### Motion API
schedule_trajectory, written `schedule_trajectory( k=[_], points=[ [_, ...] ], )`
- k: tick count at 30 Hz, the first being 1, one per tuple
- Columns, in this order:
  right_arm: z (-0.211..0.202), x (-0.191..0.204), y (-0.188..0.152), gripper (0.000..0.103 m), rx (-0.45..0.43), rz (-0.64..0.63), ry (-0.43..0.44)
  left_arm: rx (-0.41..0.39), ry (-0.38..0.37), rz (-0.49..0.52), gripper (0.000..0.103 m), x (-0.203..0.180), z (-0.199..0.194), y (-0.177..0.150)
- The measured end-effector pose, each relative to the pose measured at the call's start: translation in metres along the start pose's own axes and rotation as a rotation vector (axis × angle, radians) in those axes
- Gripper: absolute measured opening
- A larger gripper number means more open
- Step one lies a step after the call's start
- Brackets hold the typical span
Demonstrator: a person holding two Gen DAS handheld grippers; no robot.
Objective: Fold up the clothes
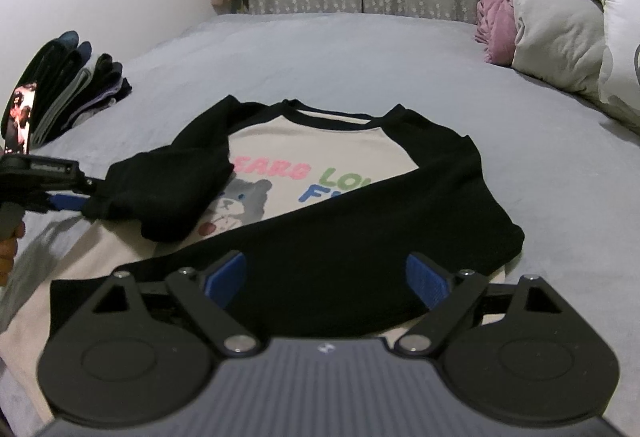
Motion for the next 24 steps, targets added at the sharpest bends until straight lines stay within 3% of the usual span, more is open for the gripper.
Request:
schedule_trajectory(
  k=[4, 5, 9, 13, 17, 24],
  points=[
    [-0.001, 0.000, 0.000, 0.089, -0.003, 0.000, 0.001, -0.082, -0.036, -0.034, 0.002, -0.005, -0.013, 0.009],
    [-0.002, 0.000, 0.000, 0.089, -0.004, 0.000, 0.001, -0.141, -0.049, -0.031, 0.002, -0.010, -0.023, 0.014],
    [-0.004, 0.002, 0.001, 0.089, -0.009, 0.002, 0.009, -0.245, -0.136, 0.018, 0.001, -0.035, -0.048, 0.021],
    [-0.004, 0.003, 0.001, 0.090, -0.009, 0.016, 0.024, -0.317, -0.213, 0.096, 0.001, -0.067, -0.069, 0.020],
    [-0.002, 0.004, 0.001, 0.090, -0.004, 0.038, 0.040, -0.329, -0.291, 0.162, 0.001, -0.098, -0.080, 0.011],
    [0.001, 0.005, 0.000, 0.090, 0.005, 0.076, 0.068, -0.270, -0.423, 0.378, 0.001, -0.161, -0.086, -0.033]
  ],
)
Point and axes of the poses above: each gripper's, at about its wrist camera, not at the fingertips, and z roughly the way its jaws point, x to its left, y to its top, the point moved 8 cm from there along z, roughly the way its jaws point, and after that the axes turned 9 degrees about y, right-handed, at the moved point
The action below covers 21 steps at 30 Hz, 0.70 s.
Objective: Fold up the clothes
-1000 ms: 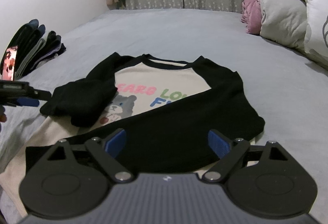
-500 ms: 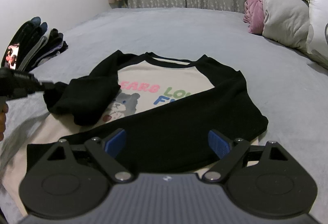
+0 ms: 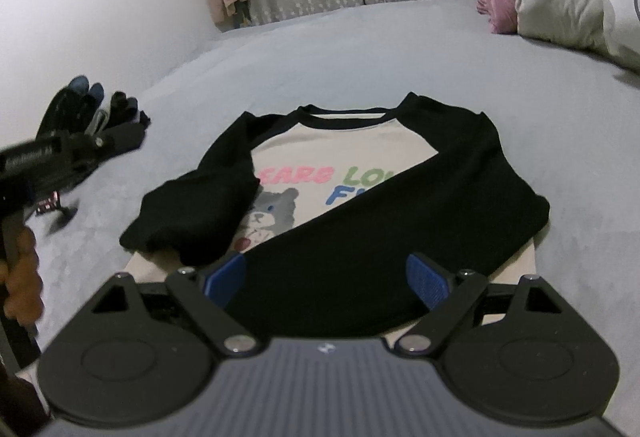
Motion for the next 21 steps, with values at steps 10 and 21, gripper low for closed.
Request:
schedule_trajectory(
  k=[10, 21],
  points=[
    [0.004, 0.001, -0.001, 0.090, 0.012, 0.055, 0.040, 0.183, -0.076, 0.201, 0.058, -0.028, 0.012, -0.052],
    [0.008, 0.002, -0.002, 0.089, 0.025, 0.115, 0.085, 0.170, 0.077, 0.141, 0.067, 0.059, -0.021, -0.045]
  ],
)
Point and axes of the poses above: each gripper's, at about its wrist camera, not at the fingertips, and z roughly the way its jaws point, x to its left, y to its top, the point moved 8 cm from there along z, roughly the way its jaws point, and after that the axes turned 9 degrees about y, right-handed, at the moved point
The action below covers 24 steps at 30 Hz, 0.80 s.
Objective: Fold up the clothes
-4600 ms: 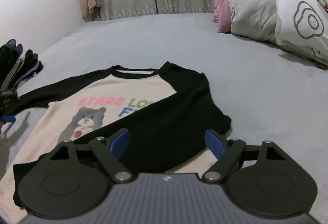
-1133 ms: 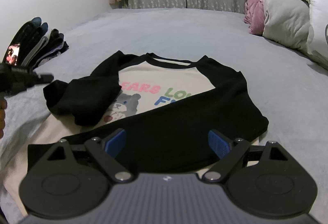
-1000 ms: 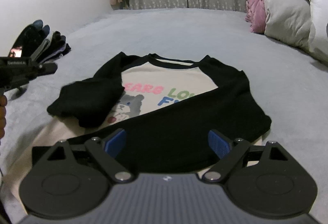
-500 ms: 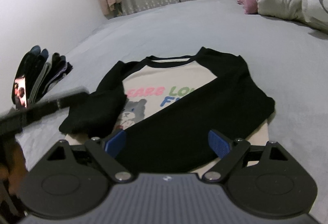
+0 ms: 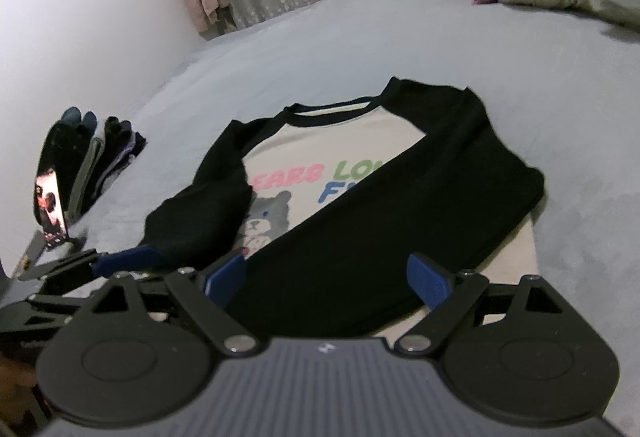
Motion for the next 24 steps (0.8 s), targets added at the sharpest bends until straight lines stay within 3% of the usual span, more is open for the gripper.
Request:
schedule_trajectory(
  k=[5, 8, 11, 14, 16, 19, 24],
  points=[
    [0.002, 0.000, 0.000, 0.089, 0.006, 0.027, 0.020, 0.050, 0.030, -0.061, 0.067, 0.027, 0.002, -0.008],
    [0.003, 0.001, -0.001, 0.089, 0.010, 0.044, 0.032, 0.162, -0.089, -0.234, 0.067, 0.027, 0.008, -0.015],
    [0.004, 0.001, -0.001, 0.089, 0.013, 0.060, 0.044, 0.169, -0.214, -0.410, 0.067, 0.023, 0.010, -0.011],
    [0.005, 0.001, -0.002, 0.089, 0.017, 0.070, 0.050, 0.179, -0.188, -0.501, 0.067, 0.029, 0.020, -0.010],
    [0.006, -0.001, -0.002, 0.089, 0.020, 0.069, 0.046, 0.187, -0.154, -0.640, 0.067, 0.044, 0.031, -0.014],
    [0.005, -0.002, -0.002, 0.089, 0.019, 0.065, 0.041, 0.147, -0.072, -0.875, 0.067, 0.073, 0.032, -0.021],
    [0.002, -0.001, -0.001, 0.089, 0.011, 0.053, 0.043, 0.051, 0.081, -1.098, 0.066, 0.116, 0.018, -0.029]
  ],
)
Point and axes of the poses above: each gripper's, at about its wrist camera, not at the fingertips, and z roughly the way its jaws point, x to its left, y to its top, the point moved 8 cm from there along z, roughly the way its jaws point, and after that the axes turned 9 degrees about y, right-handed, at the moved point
